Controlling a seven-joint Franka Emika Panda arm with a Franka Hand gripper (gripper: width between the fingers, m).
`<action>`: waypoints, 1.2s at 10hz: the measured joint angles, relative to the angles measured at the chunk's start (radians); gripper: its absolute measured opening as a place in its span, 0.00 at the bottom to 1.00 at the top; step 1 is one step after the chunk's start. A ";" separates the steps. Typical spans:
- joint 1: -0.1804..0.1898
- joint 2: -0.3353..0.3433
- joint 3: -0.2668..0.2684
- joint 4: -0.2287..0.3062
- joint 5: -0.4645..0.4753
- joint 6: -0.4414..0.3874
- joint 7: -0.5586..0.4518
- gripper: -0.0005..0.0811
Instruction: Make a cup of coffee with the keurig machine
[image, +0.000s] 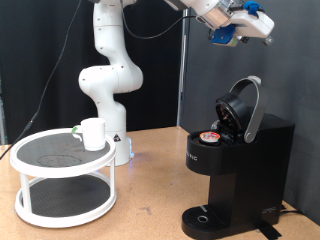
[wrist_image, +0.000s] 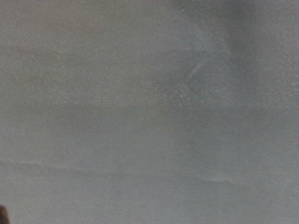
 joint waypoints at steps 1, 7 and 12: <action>0.005 0.015 0.023 0.007 -0.012 0.036 0.027 0.91; 0.043 0.118 0.134 0.082 -0.053 0.111 0.104 0.91; 0.040 0.121 0.147 0.083 -0.140 0.130 0.107 0.63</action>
